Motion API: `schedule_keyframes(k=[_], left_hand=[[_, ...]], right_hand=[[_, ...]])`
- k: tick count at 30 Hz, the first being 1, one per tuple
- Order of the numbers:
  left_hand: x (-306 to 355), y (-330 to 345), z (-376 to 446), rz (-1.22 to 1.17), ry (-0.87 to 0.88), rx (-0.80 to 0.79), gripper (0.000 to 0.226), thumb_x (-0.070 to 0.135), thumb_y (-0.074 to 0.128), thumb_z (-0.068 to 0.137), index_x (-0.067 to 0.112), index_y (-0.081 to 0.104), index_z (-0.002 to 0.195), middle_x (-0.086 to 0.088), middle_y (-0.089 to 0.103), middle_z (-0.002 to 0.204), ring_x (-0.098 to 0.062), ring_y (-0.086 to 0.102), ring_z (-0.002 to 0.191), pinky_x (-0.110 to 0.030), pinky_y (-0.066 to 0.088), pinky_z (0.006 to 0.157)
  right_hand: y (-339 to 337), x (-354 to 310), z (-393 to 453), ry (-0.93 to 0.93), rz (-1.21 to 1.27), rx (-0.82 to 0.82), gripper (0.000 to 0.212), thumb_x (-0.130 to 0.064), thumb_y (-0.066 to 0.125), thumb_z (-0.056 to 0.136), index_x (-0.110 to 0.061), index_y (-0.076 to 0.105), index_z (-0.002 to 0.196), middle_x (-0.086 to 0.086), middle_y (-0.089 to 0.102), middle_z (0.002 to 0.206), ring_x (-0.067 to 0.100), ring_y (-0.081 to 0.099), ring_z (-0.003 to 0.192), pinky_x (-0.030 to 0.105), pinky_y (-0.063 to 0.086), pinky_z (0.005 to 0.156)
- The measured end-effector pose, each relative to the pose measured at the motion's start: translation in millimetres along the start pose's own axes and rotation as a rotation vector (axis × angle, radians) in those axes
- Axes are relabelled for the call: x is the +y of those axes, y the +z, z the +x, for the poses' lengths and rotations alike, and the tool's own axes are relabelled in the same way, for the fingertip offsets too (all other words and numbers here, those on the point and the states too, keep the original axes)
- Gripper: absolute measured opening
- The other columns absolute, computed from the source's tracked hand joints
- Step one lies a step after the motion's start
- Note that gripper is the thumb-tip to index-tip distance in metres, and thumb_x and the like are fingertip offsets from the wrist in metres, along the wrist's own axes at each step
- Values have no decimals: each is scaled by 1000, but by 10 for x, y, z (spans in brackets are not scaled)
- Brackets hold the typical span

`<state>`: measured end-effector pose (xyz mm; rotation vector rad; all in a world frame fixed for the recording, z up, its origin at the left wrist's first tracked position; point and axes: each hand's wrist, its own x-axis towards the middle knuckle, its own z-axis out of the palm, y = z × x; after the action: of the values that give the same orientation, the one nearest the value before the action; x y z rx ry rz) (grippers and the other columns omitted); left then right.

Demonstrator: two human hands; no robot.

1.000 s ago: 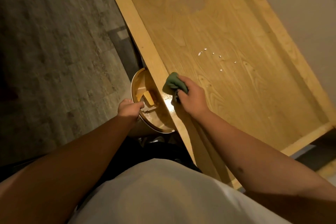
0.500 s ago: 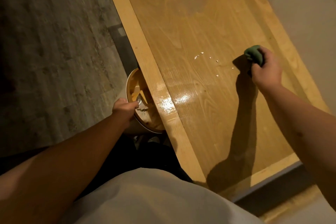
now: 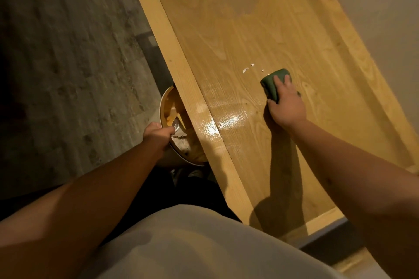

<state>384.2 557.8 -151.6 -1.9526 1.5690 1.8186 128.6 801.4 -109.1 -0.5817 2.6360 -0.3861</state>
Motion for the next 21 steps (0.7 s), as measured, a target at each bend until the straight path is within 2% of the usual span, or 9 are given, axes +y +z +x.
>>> schedule_keyframes(k=[4,7,11,15,21], left_hand=[[4,-4,-3,11,14,11,24,16,71,60,12,54,76,-16,60,79,-33,63,76,-39,52,67],[-10,-1,8,18,29,30,22,11,72,67,15,51,73,-12,58,72,-29,61,67,-32,49,60],[-22,0,34,34,34,52,22,5,71,71,15,51,73,-10,58,69,-26,60,63,-26,46,52],[-21,-5,41,38,37,41,17,5,69,71,13,55,77,-11,60,72,-26,61,64,-28,47,56],[4,-48,58,62,56,36,23,6,71,74,14,50,76,-10,54,74,-26,55,68,-35,46,65]], right_hand=[[245,-349,-234,-70,-2,4,72,-26,58,94,-29,21,155,6,8,166,29,11,151,50,32,112],[434,-607,-423,-105,-18,-2,70,-32,58,96,-31,21,155,5,9,165,29,11,151,49,34,111],[605,-913,-633,-186,-9,-36,71,-23,59,94,-32,23,154,4,11,165,29,13,151,47,38,110],[746,-1210,-813,-247,13,-93,73,-16,60,91,-32,26,153,2,13,165,29,16,150,46,42,105],[928,-1529,-921,-342,109,-230,69,-8,60,88,-27,36,150,4,20,164,31,20,149,47,32,111]])
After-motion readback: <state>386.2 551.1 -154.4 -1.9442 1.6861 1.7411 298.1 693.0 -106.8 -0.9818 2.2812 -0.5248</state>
